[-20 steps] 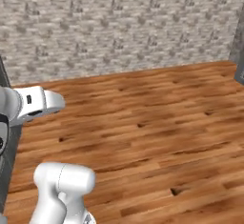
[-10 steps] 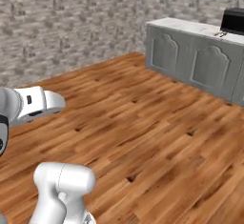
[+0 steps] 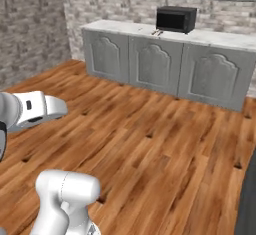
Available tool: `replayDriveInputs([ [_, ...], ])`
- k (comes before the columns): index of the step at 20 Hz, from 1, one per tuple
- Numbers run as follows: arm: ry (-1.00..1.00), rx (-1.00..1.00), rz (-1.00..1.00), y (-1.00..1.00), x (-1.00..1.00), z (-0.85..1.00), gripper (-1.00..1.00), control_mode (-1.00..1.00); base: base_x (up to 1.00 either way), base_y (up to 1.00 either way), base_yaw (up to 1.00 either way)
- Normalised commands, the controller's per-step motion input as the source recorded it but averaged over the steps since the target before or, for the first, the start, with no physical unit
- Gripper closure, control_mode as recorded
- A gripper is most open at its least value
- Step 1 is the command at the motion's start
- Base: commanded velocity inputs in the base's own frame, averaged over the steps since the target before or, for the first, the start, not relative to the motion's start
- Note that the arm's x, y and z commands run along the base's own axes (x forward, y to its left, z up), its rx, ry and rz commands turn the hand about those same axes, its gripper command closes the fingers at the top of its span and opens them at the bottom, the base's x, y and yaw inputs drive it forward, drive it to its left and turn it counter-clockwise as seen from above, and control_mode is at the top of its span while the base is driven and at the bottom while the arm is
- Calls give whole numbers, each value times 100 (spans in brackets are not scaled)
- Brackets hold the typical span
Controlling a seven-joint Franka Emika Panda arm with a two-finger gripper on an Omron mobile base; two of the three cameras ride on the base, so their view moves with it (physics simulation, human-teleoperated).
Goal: Organize the utensils by type. Pick up the wooden spoons from the counter and place them in the open cabinet. Then pick up the metallic utensils from the counter and place them in the open drawer.
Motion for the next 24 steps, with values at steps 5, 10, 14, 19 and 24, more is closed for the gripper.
replayDriveInputs([
  [5,0,0,0,0,0,0,-100,100,90,21,-38],
  [10,0,0,0,0,0,0,-100,100,100,28,-14],
  [14,0,0,0,0,0,0,-100,100,100,31,-2],
  [19,0,0,0,0,0,0,-100,100,100,29,-4],
  [24,0,0,0,0,0,0,-100,100,100,35,-12],
])
